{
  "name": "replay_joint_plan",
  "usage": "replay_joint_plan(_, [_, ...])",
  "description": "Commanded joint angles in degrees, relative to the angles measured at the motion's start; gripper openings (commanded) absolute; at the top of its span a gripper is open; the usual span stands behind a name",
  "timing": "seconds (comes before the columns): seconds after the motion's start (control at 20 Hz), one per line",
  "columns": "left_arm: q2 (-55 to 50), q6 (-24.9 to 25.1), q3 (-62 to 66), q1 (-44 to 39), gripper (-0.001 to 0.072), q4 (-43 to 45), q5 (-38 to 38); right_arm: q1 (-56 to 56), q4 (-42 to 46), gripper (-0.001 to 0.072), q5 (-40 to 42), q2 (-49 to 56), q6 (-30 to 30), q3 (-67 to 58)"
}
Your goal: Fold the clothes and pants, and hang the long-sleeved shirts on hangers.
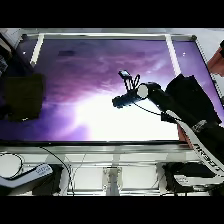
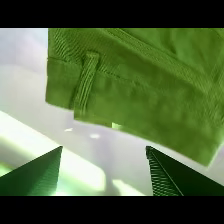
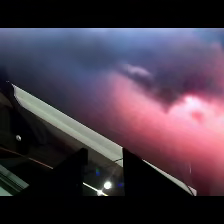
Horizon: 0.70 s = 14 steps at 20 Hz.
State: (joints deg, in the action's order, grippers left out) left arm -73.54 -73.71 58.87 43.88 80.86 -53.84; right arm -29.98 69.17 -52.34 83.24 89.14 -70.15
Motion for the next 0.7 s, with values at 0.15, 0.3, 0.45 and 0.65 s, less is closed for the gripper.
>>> replay_joint_plan(0.15, [-11.6, 6.2, 7.9, 5.5, 0.0611, -14.3, 0.1, 0.0, -0.3, 0.0268, -3.8, 0.0, -0.3, -0.1])
replay_joint_plan(0.3, [-13.8, 6.2, 10.2, 7.0, 0.0611, -14.6, 0.1, 0.0, -0.4, 0.0267, -3.6, 0.0, -0.3, -0.1])
replay_joint_plan(0.45, [-15.5, 6.2, 10.6, 9.7, 0.0611, -15.5, -0.6, 0.0, -0.3, 0.0268, -3.6, 0.0, -0.2, -0.1])
replay_joint_plan(0.65, [-18.2, 12.3, 10.6, 12.0, 0.0611, -20.2, -3.4, 0.0, -0.3, 0.0268, -3.5, 0.0, -0.2, -0.1])
